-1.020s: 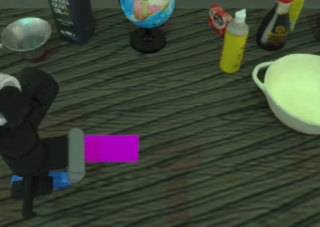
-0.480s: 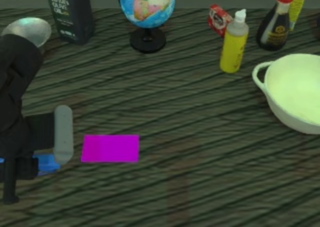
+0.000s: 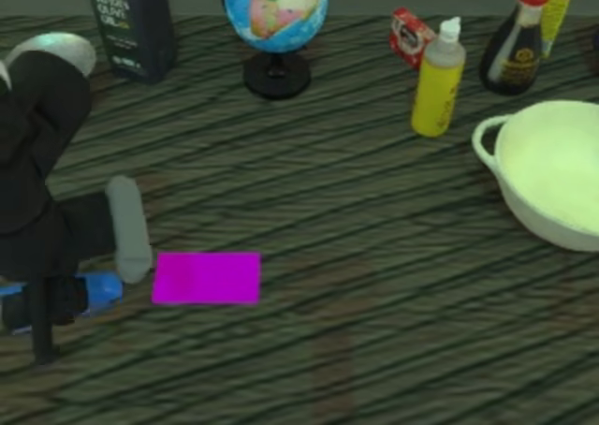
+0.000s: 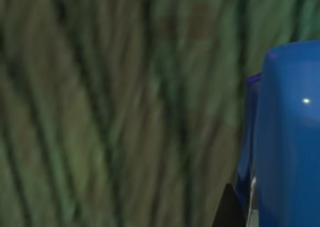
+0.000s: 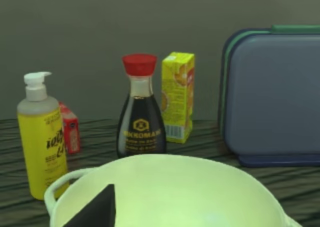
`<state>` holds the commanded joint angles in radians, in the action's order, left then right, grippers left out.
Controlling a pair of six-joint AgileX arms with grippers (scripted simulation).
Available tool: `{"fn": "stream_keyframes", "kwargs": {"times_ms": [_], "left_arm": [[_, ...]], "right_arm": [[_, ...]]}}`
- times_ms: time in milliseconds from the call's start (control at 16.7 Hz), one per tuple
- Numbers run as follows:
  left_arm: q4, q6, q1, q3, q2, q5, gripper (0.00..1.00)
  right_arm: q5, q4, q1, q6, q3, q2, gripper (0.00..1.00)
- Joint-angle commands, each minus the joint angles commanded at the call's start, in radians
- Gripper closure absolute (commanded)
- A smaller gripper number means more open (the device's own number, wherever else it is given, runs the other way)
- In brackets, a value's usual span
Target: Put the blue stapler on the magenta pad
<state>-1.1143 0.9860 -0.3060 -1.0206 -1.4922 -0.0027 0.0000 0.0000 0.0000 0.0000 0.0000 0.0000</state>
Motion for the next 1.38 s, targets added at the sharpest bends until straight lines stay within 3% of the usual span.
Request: {"fn": "stream_keyframes", "kwargs": {"times_ms": [180, 420, 1080, 1380], "left_arm": [[-0.025, -0.214, -0.023, -0.07, -0.063, -0.002, 1.0], [-0.061, -0.625, -0.056, -0.173, -0.164, -0.005, 1.0], [-0.129, -2.145, -0.154, -0.417, -0.415, -0.01, 1.0], [-0.109, -2.693, -0.181, -0.494, -0.452, -0.013, 1.0]], "right_arm": [[0.0, 0.0, 0.0, 0.0, 0.0, 0.0, 0.0], [0.0, 0.0, 0.0, 0.0, 0.0, 0.0, 0.0], [0.0, 0.0, 0.0, 0.0, 0.0, 0.0, 0.0], [0.0, 0.0, 0.0, 0.0, 0.0, 0.0, 0.0]]}}
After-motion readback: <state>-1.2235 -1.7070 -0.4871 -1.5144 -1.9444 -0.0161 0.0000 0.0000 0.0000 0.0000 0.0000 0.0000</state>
